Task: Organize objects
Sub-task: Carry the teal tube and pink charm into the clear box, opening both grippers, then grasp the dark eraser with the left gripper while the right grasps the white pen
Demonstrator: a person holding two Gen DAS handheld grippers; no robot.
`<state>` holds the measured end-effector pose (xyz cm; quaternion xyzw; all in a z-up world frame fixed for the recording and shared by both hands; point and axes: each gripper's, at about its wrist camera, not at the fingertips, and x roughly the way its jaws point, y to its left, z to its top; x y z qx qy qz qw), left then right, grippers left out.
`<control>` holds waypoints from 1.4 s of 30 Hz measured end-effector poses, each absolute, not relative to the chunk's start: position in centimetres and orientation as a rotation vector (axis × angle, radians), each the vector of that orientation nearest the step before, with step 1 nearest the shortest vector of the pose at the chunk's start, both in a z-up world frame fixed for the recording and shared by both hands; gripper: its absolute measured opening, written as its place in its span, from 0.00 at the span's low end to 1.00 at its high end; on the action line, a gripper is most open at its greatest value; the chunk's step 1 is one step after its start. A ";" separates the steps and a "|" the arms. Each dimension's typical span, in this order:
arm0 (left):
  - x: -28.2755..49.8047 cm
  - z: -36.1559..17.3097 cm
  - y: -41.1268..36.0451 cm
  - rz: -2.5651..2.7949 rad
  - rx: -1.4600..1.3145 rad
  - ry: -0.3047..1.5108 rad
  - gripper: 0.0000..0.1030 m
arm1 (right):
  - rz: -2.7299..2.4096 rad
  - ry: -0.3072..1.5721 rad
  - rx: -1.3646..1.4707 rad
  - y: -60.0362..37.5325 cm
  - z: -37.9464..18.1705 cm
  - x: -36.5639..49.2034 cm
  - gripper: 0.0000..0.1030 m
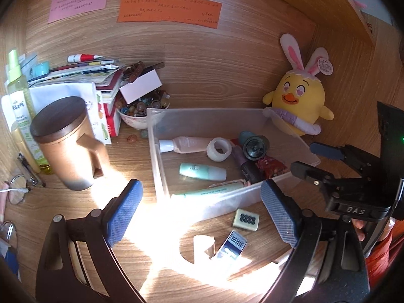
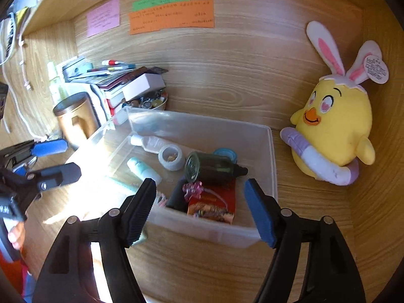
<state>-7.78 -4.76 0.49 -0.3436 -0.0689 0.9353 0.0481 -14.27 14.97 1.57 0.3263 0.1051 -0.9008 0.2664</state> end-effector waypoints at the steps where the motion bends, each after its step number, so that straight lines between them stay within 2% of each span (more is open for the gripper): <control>1: -7.5 0.4 -4.8 2.852 -1.052 -0.204 0.93 | -2.428 0.290 0.878 15.0 1.5 -13.8 0.68; 9: -5.0 -2.0 -4.8 2.789 -1.143 -0.166 0.92 | -2.354 0.310 0.891 15.6 0.1 -10.0 0.73; 17: -5.6 -5.3 -6.0 2.785 -1.304 -0.144 0.87 | -2.229 0.394 0.974 14.6 -3.4 -7.5 0.74; 29: -6.5 -7.2 -4.1 2.717 -1.388 -0.047 0.87 | -2.122 0.500 0.995 12.2 -5.6 -5.7 0.73; 31: -6.6 -7.3 -4.0 2.729 -1.387 -0.026 0.86 | -2.124 0.530 0.990 12.3 -5.9 -5.3 0.69; 32: -6.6 -7.2 -4.1 2.735 -1.387 -0.027 0.82 | -2.124 0.537 0.987 12.4 -5.9 -5.2 0.65; 34: -6.8 -7.2 -4.5 2.731 -1.384 -0.061 0.75 | -2.114 0.546 0.999 12.8 -6.1 -5.0 0.46; 35: -6.9 -7.2 -4.7 2.728 -1.382 -0.077 0.70 | -2.109 0.526 1.004 13.1 -6.1 -5.1 0.44; 37: -6.9 -7.2 -4.8 2.732 -1.375 -0.088 0.63 | -2.123 0.512 1.015 13.8 -6.0 -5.2 0.32; 42: -6.7 -7.2 -4.5 2.734 -1.357 -0.031 0.48 | -2.167 0.478 1.050 16.0 -5.8 -5.2 0.16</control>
